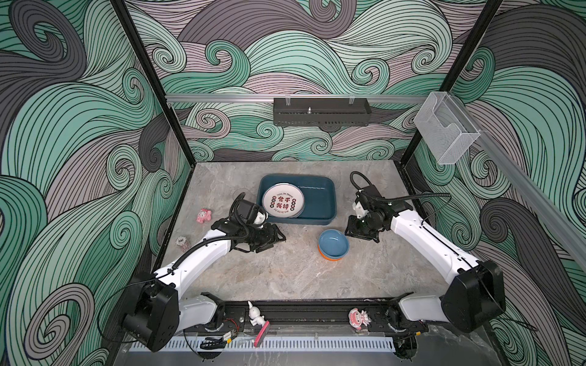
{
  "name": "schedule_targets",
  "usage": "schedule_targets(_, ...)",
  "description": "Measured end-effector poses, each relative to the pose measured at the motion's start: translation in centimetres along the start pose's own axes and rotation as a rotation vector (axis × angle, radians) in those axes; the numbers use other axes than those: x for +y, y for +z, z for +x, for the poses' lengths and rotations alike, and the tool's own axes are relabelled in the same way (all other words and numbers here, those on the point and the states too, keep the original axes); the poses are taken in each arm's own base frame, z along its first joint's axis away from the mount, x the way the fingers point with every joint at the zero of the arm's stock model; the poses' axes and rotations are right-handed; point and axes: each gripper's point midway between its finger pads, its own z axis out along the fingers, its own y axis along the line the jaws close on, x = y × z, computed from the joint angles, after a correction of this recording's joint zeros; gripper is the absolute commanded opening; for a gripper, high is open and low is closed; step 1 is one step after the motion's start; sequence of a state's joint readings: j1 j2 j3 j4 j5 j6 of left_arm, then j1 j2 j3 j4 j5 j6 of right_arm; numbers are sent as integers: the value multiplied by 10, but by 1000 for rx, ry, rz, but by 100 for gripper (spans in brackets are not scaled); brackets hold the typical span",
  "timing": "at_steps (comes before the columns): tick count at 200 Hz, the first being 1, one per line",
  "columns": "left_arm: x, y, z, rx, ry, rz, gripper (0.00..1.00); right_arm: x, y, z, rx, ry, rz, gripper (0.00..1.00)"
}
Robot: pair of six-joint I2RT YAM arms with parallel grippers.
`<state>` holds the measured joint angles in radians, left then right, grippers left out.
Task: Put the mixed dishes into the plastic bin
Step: 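Move the right gripper to the nested bowls while the left gripper approaches them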
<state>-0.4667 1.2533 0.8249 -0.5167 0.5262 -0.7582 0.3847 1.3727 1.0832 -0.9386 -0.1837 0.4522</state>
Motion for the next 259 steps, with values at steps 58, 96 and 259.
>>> schedule_targets(58, -11, 23, 17, 66, 83, -43, 64, -6, 8, 15, 58, 12, 10, 37)
schedule_targets(96, -13, 31, 22, 88, 102, -55, 64, -6, 14, 18, 86, 20, 9, 35)
schedule_targets(259, -10, 35, 22, 89, 102, -76, 62, -1, 31, 25, 146, 43, -23, 10)
